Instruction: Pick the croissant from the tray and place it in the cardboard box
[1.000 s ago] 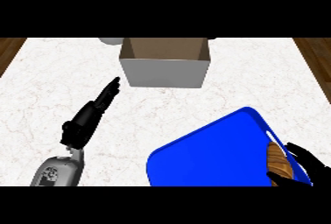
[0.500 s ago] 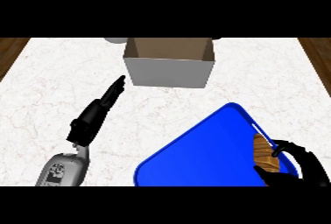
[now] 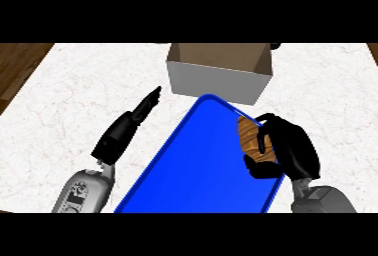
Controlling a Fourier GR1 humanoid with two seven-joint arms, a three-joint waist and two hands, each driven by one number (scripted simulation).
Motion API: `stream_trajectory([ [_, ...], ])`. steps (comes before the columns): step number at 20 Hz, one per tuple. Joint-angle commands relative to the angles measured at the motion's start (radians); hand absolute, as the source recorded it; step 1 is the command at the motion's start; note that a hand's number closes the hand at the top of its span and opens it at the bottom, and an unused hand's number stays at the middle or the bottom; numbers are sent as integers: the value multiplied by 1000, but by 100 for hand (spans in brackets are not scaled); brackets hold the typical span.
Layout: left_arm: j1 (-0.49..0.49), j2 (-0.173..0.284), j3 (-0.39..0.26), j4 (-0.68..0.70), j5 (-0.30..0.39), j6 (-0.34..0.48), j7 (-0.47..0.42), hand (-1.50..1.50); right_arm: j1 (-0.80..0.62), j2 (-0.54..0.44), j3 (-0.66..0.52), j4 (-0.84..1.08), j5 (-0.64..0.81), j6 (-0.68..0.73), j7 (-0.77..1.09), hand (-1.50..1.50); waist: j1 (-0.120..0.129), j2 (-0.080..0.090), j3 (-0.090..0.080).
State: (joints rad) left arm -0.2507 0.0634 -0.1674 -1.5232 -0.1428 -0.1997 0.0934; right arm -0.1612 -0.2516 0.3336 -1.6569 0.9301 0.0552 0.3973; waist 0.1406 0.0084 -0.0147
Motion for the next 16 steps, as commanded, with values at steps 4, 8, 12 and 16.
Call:
stream_trajectory([
  [4, 16, 20, 48, 27, 12, 9, -11, 0, -287, 244, 339, 70, 342, 56, 299, 150, -78, -8, 11],
  [8, 39, 19, 53, -29, 7, 28, 12, 0, -452, 249, 485, 27, 199, 106, 523, 150, -99, -11, 13],
  [12, 65, 50, 73, -24, 29, -9, -28, 0, -588, 250, 557, -55, 94, 50, 667, 150, -102, -11, 13],
  [16, 16, 32, 88, 27, 18, 18, -3, 0, -732, 251, 517, -117, 46, 74, 809, 150, -121, -12, 13],
])
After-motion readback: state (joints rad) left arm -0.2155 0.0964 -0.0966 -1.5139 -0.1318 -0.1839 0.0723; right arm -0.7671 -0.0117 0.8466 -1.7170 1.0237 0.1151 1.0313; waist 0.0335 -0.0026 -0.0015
